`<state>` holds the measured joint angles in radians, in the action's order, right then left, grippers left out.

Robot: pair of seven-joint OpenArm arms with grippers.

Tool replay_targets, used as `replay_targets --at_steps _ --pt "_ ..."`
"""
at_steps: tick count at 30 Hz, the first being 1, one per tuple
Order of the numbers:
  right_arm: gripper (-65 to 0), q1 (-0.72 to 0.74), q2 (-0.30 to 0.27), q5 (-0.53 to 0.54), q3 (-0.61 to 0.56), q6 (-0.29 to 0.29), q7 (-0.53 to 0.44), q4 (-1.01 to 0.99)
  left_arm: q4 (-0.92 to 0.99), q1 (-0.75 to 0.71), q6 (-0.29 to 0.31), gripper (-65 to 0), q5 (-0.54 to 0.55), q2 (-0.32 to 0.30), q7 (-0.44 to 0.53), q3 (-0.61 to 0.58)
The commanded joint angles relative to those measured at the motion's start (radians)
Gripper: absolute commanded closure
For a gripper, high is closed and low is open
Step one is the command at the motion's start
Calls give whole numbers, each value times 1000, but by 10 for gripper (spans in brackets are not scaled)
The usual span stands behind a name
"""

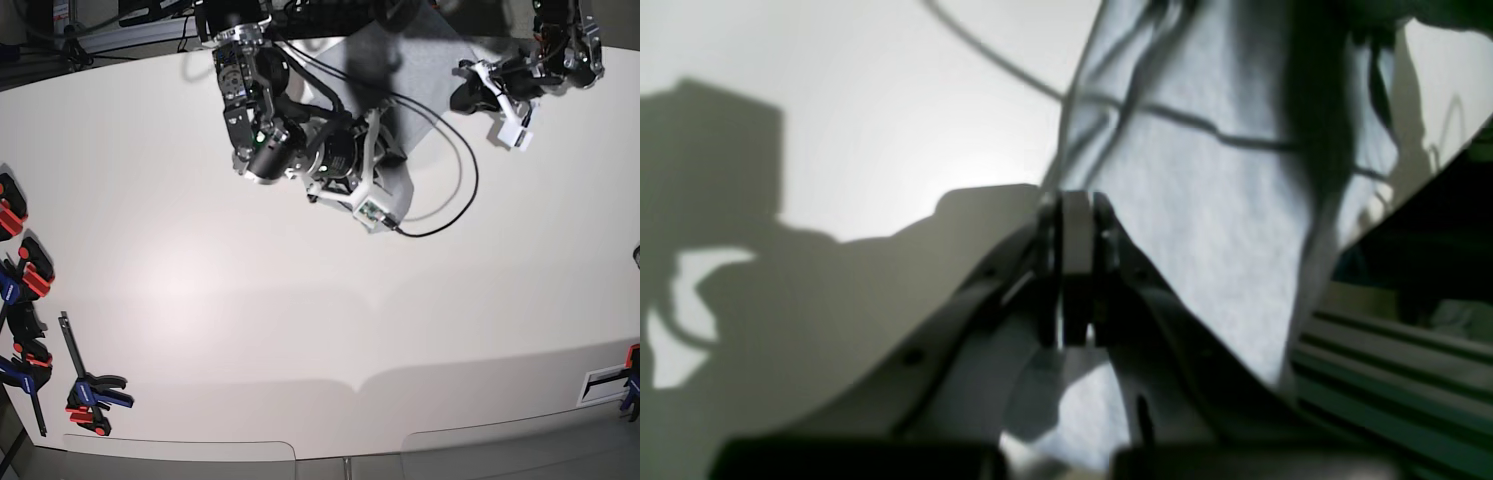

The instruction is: Fold the T-shirt properly

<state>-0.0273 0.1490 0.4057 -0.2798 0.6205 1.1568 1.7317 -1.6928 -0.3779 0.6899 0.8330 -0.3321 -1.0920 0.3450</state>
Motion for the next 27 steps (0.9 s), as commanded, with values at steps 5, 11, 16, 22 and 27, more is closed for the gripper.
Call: replay_targets --at_steps 5,11,16,22,27 --pt "0 30 8 -14 -1 -24 -36 21 -2 77 -21 0 4 -12 40 -61" --pt "0 32 8 -17 -1 -31 -39 20 11 146 -77 0 -88 -32 61 -90" --pt "0 32 8 -17 -1 -31 -39 20 11 124 -16 0 214 -143 -106 -37" --pt "0 32 8 -17 -1 -31 -39 20 10 -34 8 0 651 -266 -304 -11" --pt "0 32 8 -14 -1 -31 -39 20 10 -150 8 0 651 -234 -304 -13"
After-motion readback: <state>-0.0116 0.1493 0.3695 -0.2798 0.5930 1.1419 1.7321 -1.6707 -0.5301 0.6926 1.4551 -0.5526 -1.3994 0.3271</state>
